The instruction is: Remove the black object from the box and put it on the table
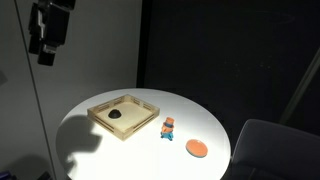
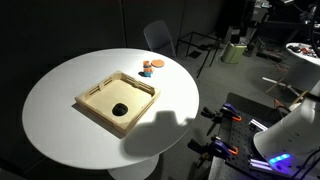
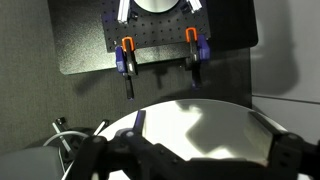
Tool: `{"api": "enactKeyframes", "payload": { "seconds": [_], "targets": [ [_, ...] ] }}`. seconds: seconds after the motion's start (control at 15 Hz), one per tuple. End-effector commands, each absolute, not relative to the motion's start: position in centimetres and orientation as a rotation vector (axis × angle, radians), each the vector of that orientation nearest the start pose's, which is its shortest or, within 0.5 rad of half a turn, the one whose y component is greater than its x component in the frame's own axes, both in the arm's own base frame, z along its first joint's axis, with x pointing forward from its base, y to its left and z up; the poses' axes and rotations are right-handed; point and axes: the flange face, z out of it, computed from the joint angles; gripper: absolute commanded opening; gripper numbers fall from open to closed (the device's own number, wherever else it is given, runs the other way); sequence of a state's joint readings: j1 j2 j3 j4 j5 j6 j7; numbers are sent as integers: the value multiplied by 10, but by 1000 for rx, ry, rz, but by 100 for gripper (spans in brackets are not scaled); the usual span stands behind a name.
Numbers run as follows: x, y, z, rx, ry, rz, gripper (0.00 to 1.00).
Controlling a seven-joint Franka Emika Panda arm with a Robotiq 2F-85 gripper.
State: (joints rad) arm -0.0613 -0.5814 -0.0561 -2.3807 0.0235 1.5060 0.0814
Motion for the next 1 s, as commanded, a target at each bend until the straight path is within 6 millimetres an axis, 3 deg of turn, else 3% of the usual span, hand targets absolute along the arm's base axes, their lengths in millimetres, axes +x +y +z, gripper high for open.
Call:
{"api": "enactKeyframes", "payload": {
  "seconds": [0.0,0.4,0.67,0.93],
  "targets": [
    [339,-40,508,-3037,285,452,100],
    [339,-40,508,-3037,285,452,100],
    [365,-48,521,-3084,241,434,100],
    [411,-49,538,-3175,175,303,100]
  ]
}}
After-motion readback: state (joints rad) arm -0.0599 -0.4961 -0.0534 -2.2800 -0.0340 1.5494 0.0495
